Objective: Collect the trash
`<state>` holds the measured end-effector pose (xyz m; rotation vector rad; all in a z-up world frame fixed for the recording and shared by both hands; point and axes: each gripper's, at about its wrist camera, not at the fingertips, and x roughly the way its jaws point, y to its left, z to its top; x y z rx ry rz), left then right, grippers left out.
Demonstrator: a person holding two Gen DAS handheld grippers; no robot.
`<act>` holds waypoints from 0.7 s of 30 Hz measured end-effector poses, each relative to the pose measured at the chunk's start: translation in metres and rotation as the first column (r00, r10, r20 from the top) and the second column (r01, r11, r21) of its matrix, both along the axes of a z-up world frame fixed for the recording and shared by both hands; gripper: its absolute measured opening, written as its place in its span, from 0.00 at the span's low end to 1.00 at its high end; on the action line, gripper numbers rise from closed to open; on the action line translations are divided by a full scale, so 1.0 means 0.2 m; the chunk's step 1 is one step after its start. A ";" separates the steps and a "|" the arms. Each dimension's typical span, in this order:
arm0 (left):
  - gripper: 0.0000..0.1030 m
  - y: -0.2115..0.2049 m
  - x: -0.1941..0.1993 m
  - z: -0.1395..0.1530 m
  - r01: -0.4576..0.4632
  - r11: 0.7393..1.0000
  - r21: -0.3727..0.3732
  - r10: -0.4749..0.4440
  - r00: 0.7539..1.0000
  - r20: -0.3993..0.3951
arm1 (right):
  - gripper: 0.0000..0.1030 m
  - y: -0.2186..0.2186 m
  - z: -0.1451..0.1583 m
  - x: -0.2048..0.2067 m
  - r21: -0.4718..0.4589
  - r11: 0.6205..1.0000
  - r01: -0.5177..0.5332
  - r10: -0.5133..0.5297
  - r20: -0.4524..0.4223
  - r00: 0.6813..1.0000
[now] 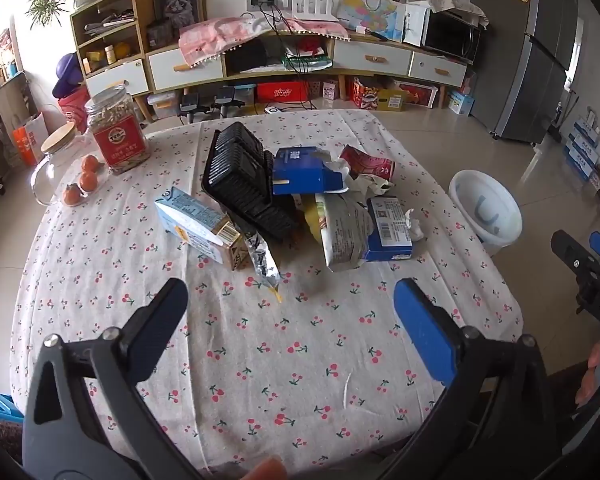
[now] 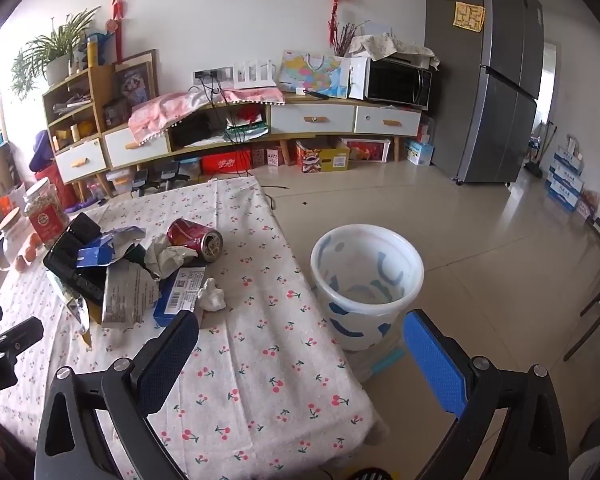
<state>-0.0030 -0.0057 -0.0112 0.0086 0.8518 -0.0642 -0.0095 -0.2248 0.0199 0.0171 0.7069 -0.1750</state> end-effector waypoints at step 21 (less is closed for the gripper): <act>0.99 0.00 0.00 0.00 0.000 1.000 -0.001 0.000 1.000 0.001 | 1.00 0.00 0.00 0.00 -0.002 1.000 -0.001 0.001 -0.001 1.000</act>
